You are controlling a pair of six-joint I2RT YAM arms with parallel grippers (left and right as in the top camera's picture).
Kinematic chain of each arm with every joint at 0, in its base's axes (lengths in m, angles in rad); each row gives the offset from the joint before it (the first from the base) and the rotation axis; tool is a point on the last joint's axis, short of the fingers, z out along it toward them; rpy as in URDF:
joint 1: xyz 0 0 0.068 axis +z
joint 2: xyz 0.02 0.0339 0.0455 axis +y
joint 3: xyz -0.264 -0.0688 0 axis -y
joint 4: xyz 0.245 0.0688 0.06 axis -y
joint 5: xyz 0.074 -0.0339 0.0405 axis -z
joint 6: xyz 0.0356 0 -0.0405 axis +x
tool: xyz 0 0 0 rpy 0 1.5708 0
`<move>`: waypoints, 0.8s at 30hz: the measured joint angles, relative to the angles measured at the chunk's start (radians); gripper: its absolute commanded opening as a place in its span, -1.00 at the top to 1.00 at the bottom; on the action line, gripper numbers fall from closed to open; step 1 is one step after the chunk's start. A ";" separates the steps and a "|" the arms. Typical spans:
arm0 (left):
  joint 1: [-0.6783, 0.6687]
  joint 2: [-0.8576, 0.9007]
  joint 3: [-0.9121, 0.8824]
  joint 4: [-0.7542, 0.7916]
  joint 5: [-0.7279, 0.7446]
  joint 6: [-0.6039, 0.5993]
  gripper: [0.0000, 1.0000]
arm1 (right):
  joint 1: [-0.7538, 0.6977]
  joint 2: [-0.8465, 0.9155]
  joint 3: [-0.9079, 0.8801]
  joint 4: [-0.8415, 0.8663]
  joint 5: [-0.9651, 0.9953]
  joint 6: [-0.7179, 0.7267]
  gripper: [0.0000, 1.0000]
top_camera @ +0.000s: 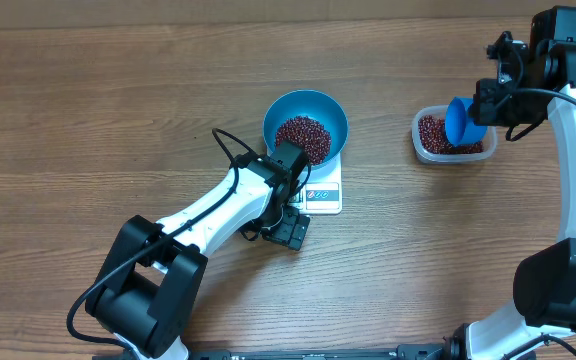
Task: Scoop item into bowl and weigh 150g on scale
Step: 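Carry the empty scoop back right to the bean tub, then dip the scoop into the red beans again with the right gripper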
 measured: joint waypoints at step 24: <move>0.000 0.000 0.000 -0.004 0.000 0.000 -0.99 | 0.153 0.008 -0.124 0.165 0.331 -0.147 0.93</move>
